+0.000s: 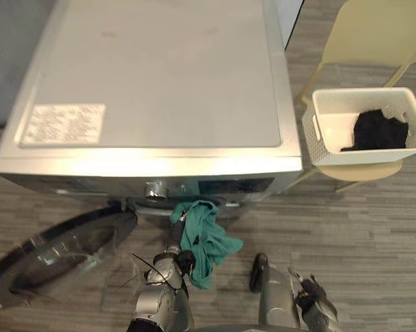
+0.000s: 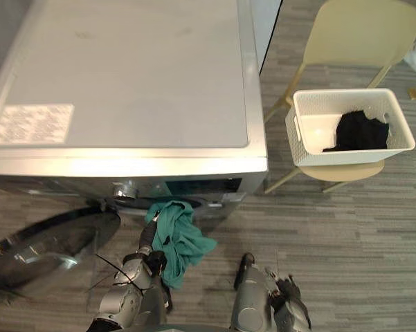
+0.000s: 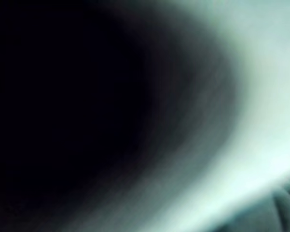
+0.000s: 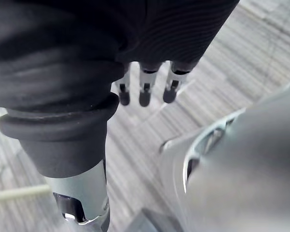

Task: Pick up the laundry basket with both hands and put the clothes into the washing machine.

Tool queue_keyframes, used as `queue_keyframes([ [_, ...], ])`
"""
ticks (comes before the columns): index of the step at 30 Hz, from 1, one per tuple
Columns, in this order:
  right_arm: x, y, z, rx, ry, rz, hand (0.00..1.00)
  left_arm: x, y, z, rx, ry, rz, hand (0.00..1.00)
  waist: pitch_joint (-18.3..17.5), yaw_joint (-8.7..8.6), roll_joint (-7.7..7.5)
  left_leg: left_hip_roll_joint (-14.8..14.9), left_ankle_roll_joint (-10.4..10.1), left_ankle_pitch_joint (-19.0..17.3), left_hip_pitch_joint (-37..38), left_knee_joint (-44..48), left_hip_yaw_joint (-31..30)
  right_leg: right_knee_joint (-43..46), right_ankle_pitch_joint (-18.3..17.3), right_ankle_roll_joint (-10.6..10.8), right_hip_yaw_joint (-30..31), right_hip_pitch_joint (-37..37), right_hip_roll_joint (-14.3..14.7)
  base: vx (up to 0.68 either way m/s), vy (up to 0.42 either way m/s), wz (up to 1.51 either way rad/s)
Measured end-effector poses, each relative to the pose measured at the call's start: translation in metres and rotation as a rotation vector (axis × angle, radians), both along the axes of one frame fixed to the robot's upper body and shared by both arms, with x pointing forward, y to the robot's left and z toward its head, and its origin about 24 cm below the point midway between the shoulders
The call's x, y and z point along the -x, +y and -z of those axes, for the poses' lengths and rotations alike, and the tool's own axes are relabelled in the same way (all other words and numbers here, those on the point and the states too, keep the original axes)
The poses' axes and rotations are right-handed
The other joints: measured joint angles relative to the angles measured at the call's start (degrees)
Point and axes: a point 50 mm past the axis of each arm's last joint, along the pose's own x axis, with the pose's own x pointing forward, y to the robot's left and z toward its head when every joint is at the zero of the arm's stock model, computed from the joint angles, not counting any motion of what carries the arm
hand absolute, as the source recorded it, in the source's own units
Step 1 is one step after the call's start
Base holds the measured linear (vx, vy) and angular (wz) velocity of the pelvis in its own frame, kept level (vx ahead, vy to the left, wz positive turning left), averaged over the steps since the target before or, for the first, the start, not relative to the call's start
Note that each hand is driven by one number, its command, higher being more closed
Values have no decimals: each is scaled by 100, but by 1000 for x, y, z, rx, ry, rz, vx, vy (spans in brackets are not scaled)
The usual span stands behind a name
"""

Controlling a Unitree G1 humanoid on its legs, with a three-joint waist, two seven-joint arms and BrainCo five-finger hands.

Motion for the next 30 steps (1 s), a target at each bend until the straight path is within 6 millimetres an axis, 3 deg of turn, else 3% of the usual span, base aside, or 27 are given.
queue_keyframes([
  [3, -23, -3, -21, 32, -138, 6, 0, -17, -3, -17, 43, -57, -67, 100, 210, 6, -50, 243, -42, -507, -889, 911, -44, 1211, -655, -56, 135, -982, -113, -150, -133, 14],
  [5, -32, -4, -31, 31, -204, 25, 0, -28, 1, -27, 62, -82, -128, 100, 347, -7, -44, 382, -123, -879, -1410, 1326, -139, 1764, -901, -80, 184, -1548, -123, -163, -75, 2],
  [7, -35, -5, -37, 27, -239, 61, 0, -43, 15, -40, 90, -114, -232, 100, 548, 16, -130, 453, -114, -961, -1885, 1719, -176, 2185, -999, -124, 335, -2102, -127, -181, -61, -11],
  [10, -36, -8, -41, 32, -257, 118, 0, -58, 35, -56, 145, -142, -412, 100, 599, 5, -122, 585, -93, -1026, -2502, 2072, -246, 2481, -1028, -177, 405, -2724, -82, -111, -45, -14],
  [12, -39, -11, -47, 49, -283, 163, 0, -74, 45, -76, 179, -196, -519, 100, 611, 18, -117, 711, -105, -1040, -2958, 2323, -301, 2627, -1012, -205, 450, -3141, -1, -58, -29, -17],
  [15, -42, -12, -52, 57, -315, 186, 0, -94, 47, -95, 210, -222, -568, 100, 618, 22, -124, 790, -91, -1048, -3319, 2469, -312, 2667, -965, -258, 457, -3475, 50, -44, -5, -15],
  [22, -42, -17, -56, 68, -327, 269, 0, -128, 84, -152, 390, -305, -755, 100, 852, -56, -260, 1029, -79, -1054, -3894, 2728, -254, 2663, -819, -290, 555, -4073, 278, -20, -9, -20],
  [25, -41, -16, -55, 46, -330, 285, 0, -144, 102, -197, 392, -404, -757, 100, 874, -80, -283, 1067, -78, -1053, -3995, 2688, -144, 2607, -733, -317, 609, -4273, 315, -18, -33, -15],
  [27, -42, -15, -56, 38, -341, 285, 0, -154, 113, -257, 304, -553, -705, 100, 891, -85, -286, 1137, -78, -1052, -4039, 2636, -83, 2445, -607, -328, 622, -4335, 411, -19, -10, -25],
  [28, -43, -15, -56, 37, -343, 283, 0, -155, 114, -274, 281, -595, -684, 100, 891, -100, -286, 1141, -75, -1050, -4049, 2608, -68, 2391, -564, -328, 621, -4346, 419, -18, 12, -23],
  [30, -46, -15, -58, 26, -362, 274, 0, -154, 110, -339, 206, -762, -605, 100, 891, -121, -286, 1180, -71, -1047, -4085, 2553, 4, 2216, -440, -319, 629, -4372, 463, -7, 33, -22],
])
